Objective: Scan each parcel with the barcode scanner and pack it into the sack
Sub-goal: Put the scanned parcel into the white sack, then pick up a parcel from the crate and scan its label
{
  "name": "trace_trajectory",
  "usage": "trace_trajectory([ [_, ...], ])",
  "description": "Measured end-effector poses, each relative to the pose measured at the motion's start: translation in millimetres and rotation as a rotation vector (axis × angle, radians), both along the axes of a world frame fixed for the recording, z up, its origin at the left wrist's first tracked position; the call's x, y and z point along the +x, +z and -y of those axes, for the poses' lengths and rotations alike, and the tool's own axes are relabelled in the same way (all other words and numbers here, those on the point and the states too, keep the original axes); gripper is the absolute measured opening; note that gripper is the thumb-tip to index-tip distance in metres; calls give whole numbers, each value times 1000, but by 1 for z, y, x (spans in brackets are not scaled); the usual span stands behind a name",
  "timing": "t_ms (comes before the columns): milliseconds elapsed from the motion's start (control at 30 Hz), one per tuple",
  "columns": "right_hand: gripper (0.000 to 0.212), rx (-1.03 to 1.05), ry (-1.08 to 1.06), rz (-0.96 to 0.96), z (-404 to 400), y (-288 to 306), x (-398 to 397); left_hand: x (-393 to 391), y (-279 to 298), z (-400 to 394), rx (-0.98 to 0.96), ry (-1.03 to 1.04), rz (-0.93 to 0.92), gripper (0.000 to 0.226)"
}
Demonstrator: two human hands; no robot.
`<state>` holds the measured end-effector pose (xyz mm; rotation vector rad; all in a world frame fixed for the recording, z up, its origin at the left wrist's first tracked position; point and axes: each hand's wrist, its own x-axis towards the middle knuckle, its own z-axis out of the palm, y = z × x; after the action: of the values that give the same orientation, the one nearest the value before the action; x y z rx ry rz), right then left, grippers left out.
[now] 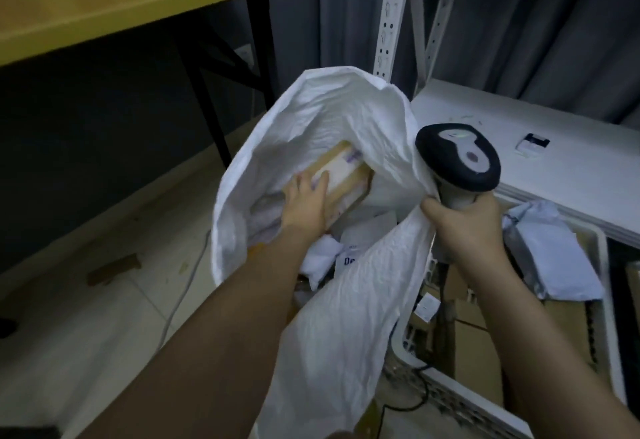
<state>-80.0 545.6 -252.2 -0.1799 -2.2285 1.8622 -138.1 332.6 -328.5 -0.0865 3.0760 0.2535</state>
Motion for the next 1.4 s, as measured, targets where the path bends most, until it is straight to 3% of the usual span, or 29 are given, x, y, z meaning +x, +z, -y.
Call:
trace_trajectory([
  [100,10,-39,-14,19,-1,-12,-15,-16,-14,-2,-21,57,176,68],
  [200,22,-97,-26,74,-4,-28,-22,-14,-28,-16,8,103,224,72],
  [267,25,-133,-42,122,-8,-33,-22,-10,-34,-26,200,54,172,69],
  [400,24,-261,-74,202,-15,-37,-15,12,-17,-51,736,121,-66,40],
  [567,39,-239,-133,254,-44,-30,15,62,32,-88,897,44,-304,33],
  [767,42,-199,-317,269,-118,-20,60,93,67,-158,970,-129,-320,28],
  [933,32,-270,-477,287,-192,-33,75,64,47,-237,929,-181,-82,29],
  [1033,31,-298,-537,289,-224,-58,63,39,10,-284,886,-178,152,16],
  [1133,32,-332,-516,289,-247,-90,42,13,-39,-325,878,-194,321,21],
  [1167,35,-329,-507,294,-254,-100,33,3,-57,-338,888,-190,351,23],
  [1300,33,-422,-481,303,-277,-135,0,-26,-119,-378,1019,-137,445,80],
  [1367,24,-466,-462,298,-282,-147,-12,-27,-128,-392,1029,-111,464,80],
  [1400,20,-463,-454,298,-285,-153,-17,-28,-132,-395,1034,-86,464,65],
])
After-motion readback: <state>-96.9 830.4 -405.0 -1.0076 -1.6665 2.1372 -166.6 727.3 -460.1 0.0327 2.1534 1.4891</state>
